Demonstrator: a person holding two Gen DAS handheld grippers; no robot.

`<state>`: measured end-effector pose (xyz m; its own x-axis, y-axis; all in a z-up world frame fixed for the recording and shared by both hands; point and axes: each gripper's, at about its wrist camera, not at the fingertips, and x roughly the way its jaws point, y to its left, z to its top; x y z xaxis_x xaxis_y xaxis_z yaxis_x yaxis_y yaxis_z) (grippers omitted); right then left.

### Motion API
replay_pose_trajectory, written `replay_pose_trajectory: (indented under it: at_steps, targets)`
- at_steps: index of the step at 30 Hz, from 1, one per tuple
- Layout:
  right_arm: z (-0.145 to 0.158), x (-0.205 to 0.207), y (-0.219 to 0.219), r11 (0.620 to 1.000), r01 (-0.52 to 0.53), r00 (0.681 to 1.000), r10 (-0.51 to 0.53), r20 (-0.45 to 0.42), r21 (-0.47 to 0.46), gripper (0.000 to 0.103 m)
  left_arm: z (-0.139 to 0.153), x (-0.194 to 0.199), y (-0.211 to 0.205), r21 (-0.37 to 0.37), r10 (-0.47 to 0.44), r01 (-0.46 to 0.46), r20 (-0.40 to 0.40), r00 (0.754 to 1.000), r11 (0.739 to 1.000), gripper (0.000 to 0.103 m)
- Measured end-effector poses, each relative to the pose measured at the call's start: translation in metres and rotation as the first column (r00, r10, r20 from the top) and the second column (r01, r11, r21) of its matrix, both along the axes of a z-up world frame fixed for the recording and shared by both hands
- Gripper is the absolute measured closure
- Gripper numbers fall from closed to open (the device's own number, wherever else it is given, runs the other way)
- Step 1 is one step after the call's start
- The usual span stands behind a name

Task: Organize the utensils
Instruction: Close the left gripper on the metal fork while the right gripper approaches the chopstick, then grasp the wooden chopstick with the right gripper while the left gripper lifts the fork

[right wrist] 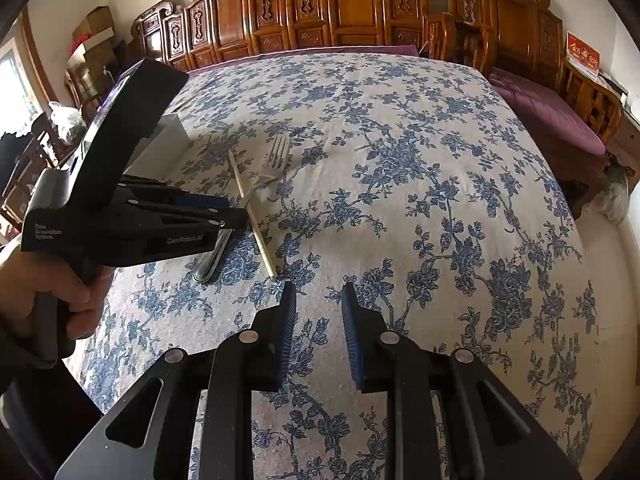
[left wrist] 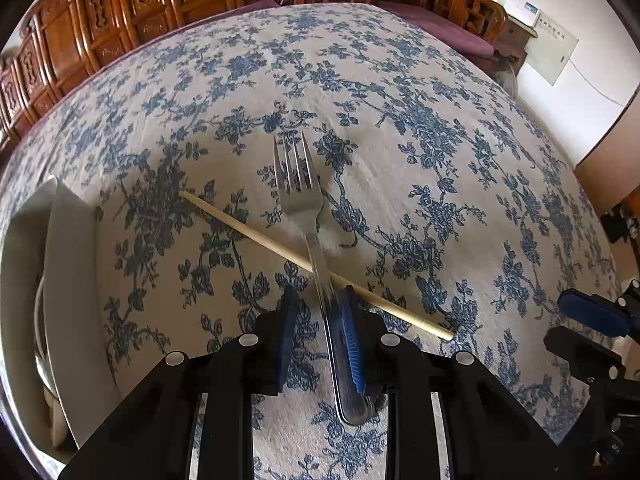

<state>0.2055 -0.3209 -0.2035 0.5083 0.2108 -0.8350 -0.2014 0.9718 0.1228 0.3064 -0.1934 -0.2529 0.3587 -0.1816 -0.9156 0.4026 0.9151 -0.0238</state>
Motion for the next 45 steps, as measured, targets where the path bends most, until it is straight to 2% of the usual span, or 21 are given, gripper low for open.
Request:
replay_pose_trajectory:
  at_steps: [3, 4, 7, 18, 32, 39, 45]
  targets:
    - [-0.001, 0.001, 0.001, 1.000, -0.002, 1.000, 0.002, -0.001, -0.001, 0.077, 0.000, -0.001, 0.000, 0.004, -0.006, 0.006, 0.011, 1.000, 1.000, 0.083]
    - [-0.001, 0.002, 0.001, 1.000, -0.003, 1.000, 0.003, -0.002, -0.001, 0.077, 0.000, -0.002, 0.001, -0.002, -0.008, 0.008, 0.012, 1.000, 1.000, 0.092]
    - [-0.003, 0.004, 0.006, 1.000, -0.007, 1.000, 0.007, -0.005, -0.004, 0.077, 0.000, -0.003, 0.009, -0.030, -0.001, 0.001, 0.000, 1.000, 1.000, 0.095]
    - [-0.014, 0.031, 0.029, 0.999, -0.045, 0.999, 0.045, -0.017, -0.010, 0.077, 0.026, -0.022, 0.053, -0.070, 0.039, -0.036, 0.051, 0.998, 0.997, 0.095]
    - [-0.022, 0.080, 0.093, 0.981, -0.180, 0.983, 0.177, -0.041, -0.072, 0.077, 0.068, -0.038, 0.090, -0.116, 0.073, -0.058, 0.134, 0.988, 0.992, 0.096]
    - [-0.038, 0.095, 0.110, 0.970, -0.210, 0.975, 0.198, -0.102, -0.121, 0.076, 0.075, -0.040, 0.102, -0.115, 0.083, -0.067, 0.142, 0.986, 0.991, 0.095]
    - [-0.039, 0.101, 0.112, 0.967, -0.216, 0.972, 0.200, -0.121, -0.133, 0.078, 0.078, -0.044, 0.108, -0.120, 0.090, -0.073, 0.147, 0.985, 0.990, 0.095]
